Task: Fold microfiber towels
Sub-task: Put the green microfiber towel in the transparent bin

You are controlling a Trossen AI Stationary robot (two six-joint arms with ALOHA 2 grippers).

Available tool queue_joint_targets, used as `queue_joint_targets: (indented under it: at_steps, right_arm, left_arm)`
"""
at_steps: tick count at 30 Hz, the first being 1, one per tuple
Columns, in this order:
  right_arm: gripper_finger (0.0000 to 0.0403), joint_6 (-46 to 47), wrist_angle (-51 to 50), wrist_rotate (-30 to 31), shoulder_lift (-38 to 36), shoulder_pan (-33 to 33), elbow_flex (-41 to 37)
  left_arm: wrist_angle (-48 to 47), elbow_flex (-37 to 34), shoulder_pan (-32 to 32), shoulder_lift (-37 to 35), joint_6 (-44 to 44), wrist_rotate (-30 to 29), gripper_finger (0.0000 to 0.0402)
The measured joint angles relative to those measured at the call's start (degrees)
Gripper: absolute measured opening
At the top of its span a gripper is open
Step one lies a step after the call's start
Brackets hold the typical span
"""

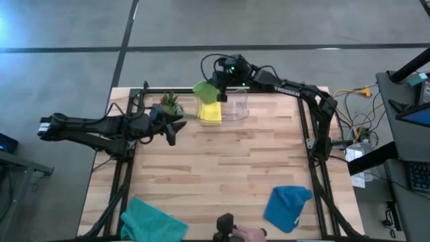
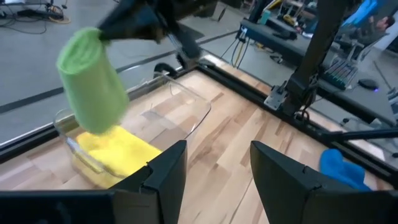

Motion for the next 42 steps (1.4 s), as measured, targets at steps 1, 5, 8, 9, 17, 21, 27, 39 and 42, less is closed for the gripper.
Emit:
queue_joint_targets:
  at_steps: [1,5,8,9,17,21,27,39,42]
  right_arm:
    - [0.0008,-0.04,0.87,0.43,-0.06,-0.42,0.04]
    - [0.0008,0.01,1.98,0.51,-0.06,-2.38,0.33]
    - [0.0008,0.13,2.18,0.59,0.0,-3.44,0.37]
    - [0.0008,0.18,2.16,0.64,0.26,-3.54,0.37]
    - [0.0008,3.24,5.79,0.54,1.59,-4.57,0.34]
    - [0.0008,4.24,3.5,0.72,1.6,-5.18,0.35]
    - [0.0008,4.53,-0.82,-0.15,2.61,-4.2,0.23]
    - [0.0008,6.11,-6.09,-4.02,3.5,-0.26,-0.98]
    - [0.0008,5.95,-6.59,-4.52,3.48,0.83,-2.38]
  left_arm:
    - [0.22,0.11,0.0,0.33,-0.02,0.02,0.0161]
    - [2.71,0.11,0.0,2.04,-0.03,0.35,0.0161]
    - [4.63,0.21,0.0,3.35,-0.06,0.42,0.0161]
    - [4.76,0.21,0.0,3.7,-0.06,0.46,0.0161]
    - [7.34,0.19,0.0,6.32,-0.11,2.15,0.0161]
    - [8.77,0.11,0.0,6.82,-0.07,2.38,0.0161]
    - [9.19,0.16,0.0,7.08,0.05,2.36,0.0161]
    - [9.2,0.16,0.0,7.04,0.0,2.34,0.0161]
    - [9.2,0.17,0.0,7.04,0.0,2.31,0.0161]
